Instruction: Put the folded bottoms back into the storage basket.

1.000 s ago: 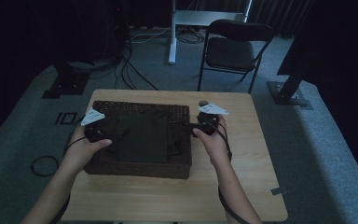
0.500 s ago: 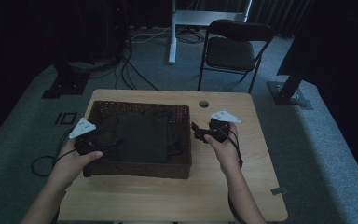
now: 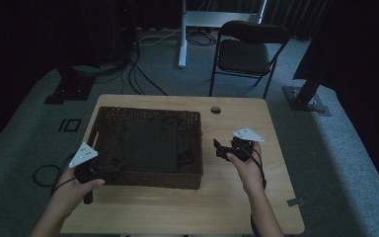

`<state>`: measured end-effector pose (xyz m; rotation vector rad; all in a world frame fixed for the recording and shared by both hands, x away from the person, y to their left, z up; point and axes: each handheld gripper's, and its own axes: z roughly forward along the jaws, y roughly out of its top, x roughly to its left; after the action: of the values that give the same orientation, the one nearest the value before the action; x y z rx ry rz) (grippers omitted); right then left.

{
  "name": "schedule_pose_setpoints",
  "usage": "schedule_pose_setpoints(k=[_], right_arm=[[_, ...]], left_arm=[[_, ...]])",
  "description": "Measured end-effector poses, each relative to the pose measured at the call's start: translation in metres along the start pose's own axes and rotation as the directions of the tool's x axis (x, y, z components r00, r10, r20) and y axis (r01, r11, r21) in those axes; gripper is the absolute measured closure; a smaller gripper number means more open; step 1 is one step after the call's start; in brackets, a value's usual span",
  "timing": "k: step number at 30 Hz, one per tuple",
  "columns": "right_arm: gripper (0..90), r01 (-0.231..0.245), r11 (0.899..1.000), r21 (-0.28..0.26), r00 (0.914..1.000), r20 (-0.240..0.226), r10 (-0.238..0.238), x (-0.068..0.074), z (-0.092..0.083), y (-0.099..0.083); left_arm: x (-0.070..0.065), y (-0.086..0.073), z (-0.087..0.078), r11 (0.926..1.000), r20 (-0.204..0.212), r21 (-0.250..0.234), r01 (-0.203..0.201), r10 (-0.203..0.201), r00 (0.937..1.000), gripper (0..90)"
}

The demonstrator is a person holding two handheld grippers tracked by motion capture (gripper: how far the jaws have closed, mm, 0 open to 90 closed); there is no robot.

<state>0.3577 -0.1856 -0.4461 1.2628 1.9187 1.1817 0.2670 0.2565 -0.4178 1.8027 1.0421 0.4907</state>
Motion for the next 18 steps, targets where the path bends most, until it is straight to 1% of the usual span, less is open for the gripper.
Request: schedule_pose_setpoints(k=[2,4,6,8,9,10,13,15,17,18], right_arm=[[13.4,-0.002,1.000,0.007,1.0000,0.000,0.002,-0.003,-0.001,-0.005],[13.4,-0.007,1.000,0.011,1.0000,0.005,0.007,-0.007,-0.002,-0.010],[13.4,-0.010,1.000,0.013,0.9999,0.011,0.010,-0.010,-0.004,-0.014],[13.4,-0.014,1.000,0.013,0.9998,0.012,0.014,-0.012,-0.005,-0.017],[13.3,-0.018,1.000,0.013,0.9998,0.013,0.018,-0.013,-0.006,-0.019],[13.3,-0.024,1.000,0.013,0.9995,0.020,0.024,-0.017,-0.009,-0.024],[13.3,-0.039,0.999,0.017,0.9989,0.027,0.038,-0.022,-0.011,-0.032],[13.3,-0.041,0.999,0.022,0.9986,0.034,0.040,-0.025,-0.012,-0.037],[13.3,-0.048,0.999,0.025,0.9983,0.033,0.047,-0.028,-0.013,-0.043],[13.3,-0.046,0.999,0.027,0.9983,0.037,0.045,-0.030,-0.014,-0.045]], left_arm=[[-0.002,-0.004,-0.001,1.0000,0.004,-0.009,0.002,-0.002,1.0000,16.8],[-0.005,-0.009,-0.002,1.0000,0.013,-0.007,-0.002,0.002,0.9999,16.8],[-0.007,-0.015,-0.004,0.9998,0.013,-0.014,-0.011,0.011,0.9999,16.9],[-0.008,-0.017,-0.005,0.9998,0.014,-0.017,-0.006,0.006,0.9999,16.9],[-0.011,-0.022,-0.007,0.9997,0.023,-0.019,-0.015,0.015,0.9996,16.9],[-0.013,-0.025,-0.009,0.9997,0.029,-0.023,-0.011,0.011,0.9995,16.9],[-0.017,-0.032,-0.012,0.9995,0.044,-0.027,-0.016,0.018,0.9989,16.9],[-0.020,-0.037,-0.015,0.9993,0.051,-0.026,-0.028,0.029,0.9983,16.8],[-0.023,-0.042,-0.017,0.9993,0.051,-0.031,-0.020,0.021,0.9985,16.9],[-0.024,-0.044,-0.018,0.9992,0.049,-0.027,-0.030,0.031,0.9983,16.8]])
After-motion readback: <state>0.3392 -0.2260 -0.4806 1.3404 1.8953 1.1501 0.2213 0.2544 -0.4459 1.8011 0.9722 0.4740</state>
